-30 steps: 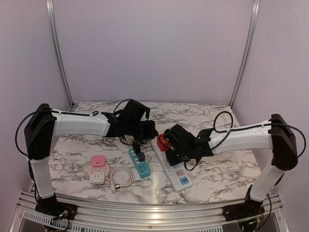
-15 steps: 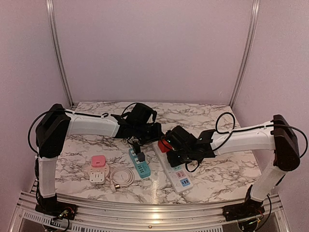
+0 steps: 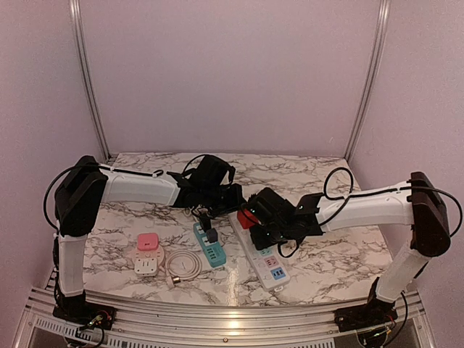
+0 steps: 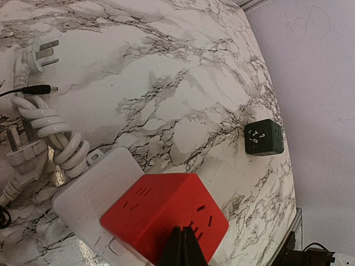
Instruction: Pull the plug off the socket
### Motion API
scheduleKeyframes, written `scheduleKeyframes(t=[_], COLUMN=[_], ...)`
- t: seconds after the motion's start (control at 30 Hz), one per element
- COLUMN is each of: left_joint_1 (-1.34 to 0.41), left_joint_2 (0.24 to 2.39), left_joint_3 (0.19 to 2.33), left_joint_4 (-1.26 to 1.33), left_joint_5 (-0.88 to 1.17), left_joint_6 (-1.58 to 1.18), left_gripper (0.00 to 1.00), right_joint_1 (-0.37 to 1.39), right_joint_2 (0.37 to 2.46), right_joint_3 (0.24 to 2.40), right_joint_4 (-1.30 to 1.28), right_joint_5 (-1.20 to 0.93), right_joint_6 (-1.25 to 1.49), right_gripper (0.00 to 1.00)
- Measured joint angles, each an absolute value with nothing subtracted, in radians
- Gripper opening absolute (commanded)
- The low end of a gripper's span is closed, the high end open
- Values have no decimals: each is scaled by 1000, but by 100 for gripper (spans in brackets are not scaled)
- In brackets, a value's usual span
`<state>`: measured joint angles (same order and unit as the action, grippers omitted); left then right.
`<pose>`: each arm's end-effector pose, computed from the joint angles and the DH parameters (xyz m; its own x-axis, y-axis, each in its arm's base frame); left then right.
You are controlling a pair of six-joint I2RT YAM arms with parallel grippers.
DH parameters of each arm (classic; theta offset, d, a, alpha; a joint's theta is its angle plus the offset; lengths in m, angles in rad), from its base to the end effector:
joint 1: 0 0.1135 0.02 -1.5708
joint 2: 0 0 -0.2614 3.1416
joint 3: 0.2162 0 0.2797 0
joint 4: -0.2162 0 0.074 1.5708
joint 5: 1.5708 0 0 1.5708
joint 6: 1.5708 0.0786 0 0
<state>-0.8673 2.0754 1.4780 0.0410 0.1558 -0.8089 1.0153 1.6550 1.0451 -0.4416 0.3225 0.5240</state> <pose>0.3366 -0.4157 0.1582 -0.8426 -0.1116 -0.5269 0.3317 0.6632 -0.6710 0.2184 0.3046 0.1377 -0.7581 -0.3215 -0.5674 -0.3968 0.9178 0.0101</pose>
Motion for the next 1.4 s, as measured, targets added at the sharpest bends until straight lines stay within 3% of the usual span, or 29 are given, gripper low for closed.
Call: scheduleKeyframes(t=[0.13,0.43,0.7,0.83,1.07,1.23,1.4], left_joint_1=[-867,-868,-870,-871,-873,-875,-877], left_joint_2=[2075,2075,2075,2075,2075,2076,2079], left_joint_3=[1478,1478,1478,1478,1478,1480,1488], left_joint_4=[41,40,39,38,35,33,26], left_joint_5=[156,152,147,144,138,135,130], left_joint_6=[-809,-809,-809,-809,-809,-809,-809], left_gripper=[0,0,0,0,0,0,0], right_joint_1=[1018,1017,1000,999,994,993,992], right_joint_2=[1660,1663,1665,1663,1680,1707,1709], right_joint_3=[1081,1095,1094,1095,1098,1097,1097], right_joint_4=[-451,-461,-466,-458,-414,-420,-430], right_joint_5=[324,324,318,307,300,297,299], right_joint_6=[524,523,527,535,522,521,521], right_gripper=[42,36,20,18,30,32,17])
